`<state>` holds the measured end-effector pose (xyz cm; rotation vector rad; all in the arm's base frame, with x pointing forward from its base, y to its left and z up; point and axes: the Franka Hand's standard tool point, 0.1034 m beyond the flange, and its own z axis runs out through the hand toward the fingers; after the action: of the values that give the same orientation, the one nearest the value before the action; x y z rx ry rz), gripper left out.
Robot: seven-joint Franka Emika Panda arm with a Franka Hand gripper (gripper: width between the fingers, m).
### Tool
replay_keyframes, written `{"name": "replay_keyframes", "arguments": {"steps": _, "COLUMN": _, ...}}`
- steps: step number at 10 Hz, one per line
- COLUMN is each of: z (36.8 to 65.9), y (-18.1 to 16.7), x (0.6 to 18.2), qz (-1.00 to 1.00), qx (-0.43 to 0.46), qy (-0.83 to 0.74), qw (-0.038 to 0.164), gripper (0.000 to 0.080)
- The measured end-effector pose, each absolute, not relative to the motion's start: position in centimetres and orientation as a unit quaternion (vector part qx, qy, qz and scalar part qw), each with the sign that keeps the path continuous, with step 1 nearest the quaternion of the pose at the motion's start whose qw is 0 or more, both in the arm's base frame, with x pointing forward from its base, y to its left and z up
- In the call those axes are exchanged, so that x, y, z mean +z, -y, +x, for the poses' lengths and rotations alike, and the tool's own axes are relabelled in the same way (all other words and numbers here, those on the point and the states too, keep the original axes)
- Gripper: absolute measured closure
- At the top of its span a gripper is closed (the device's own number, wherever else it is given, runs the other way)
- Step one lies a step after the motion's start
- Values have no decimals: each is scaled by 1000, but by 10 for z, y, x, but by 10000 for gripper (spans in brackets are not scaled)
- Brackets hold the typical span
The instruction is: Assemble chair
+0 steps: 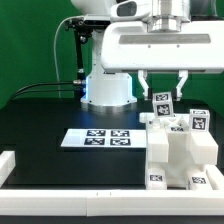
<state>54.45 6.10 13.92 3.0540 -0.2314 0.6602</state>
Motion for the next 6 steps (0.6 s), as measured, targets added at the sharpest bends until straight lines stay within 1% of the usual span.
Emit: {"name": "replay_keyframes", "arguments": {"steps": 6, "z": 545, "y": -54, "x": 138, "qz": 972, "qx": 226, "qy": 71, "qw": 4, "gripper": 519}}
